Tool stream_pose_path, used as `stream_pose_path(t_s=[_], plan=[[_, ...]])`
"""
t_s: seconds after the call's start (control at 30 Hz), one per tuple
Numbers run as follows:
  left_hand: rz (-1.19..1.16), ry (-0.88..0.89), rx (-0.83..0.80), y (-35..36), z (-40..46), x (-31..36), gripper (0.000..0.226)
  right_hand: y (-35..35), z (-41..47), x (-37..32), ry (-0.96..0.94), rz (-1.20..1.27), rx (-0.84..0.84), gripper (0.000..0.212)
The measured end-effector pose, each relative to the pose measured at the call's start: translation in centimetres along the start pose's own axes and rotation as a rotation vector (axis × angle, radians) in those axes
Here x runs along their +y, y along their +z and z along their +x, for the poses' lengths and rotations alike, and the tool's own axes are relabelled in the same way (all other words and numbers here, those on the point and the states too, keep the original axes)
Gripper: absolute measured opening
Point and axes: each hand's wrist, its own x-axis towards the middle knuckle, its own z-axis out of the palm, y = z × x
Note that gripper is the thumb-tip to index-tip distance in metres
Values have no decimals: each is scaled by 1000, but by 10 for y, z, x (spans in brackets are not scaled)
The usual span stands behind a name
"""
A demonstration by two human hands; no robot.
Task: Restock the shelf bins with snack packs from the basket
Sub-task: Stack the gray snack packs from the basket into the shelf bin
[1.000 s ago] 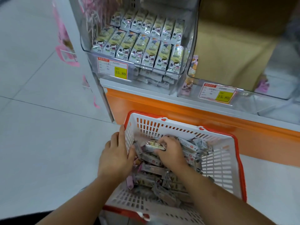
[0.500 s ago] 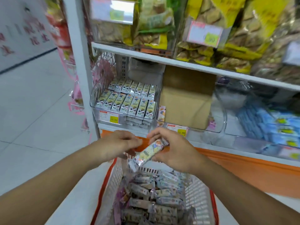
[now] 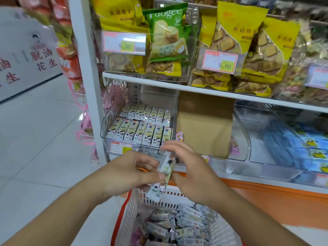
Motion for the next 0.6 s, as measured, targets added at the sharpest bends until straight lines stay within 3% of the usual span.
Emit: stream_pose_path(t_s=[0.1,0.17,0.23,0.33,0.6], plan=[[-135,-6,93,-5,8,-4,24,-3,5,-6,18,32,84,64],[-221,-9,125,-9,11,-4,31,-2,7,-11,26,63,39,59],[-259,-6,119,-12,14,-4,31,2,8,-15,50,33,-29,71],[-281,-1,110,-15,16,-8,40,11,13,-17,77,-6,-22,85],[-234,5,81,-46,22,-19,37,22,39,-25,65,6,38,86]])
